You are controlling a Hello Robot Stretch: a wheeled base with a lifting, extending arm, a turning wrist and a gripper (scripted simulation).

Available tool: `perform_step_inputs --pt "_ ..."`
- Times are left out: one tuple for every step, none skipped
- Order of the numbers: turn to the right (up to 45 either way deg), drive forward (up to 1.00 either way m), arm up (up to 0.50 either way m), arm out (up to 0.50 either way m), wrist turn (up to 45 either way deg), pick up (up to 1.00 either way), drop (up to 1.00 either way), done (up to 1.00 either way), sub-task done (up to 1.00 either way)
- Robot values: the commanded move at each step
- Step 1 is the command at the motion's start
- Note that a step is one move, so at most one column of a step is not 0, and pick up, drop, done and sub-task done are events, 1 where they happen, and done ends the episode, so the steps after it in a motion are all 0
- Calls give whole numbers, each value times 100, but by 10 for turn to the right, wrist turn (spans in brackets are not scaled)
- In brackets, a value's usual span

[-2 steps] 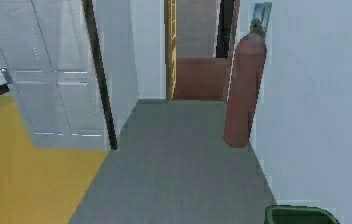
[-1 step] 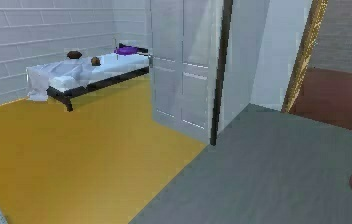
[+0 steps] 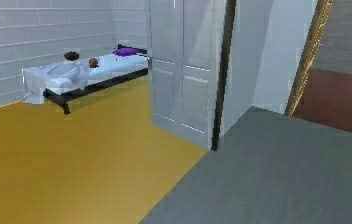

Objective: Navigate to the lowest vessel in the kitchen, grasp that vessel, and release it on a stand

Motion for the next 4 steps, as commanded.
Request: perform_step_inputs --pt "360 0 0 0 0 0 0 0 0" --pt "0 100 0 0 0 0 0 0 0" --pt "0 100 0 0 0 0 0 0 0" --pt "150 0 0 0 0 0 0 0 0"
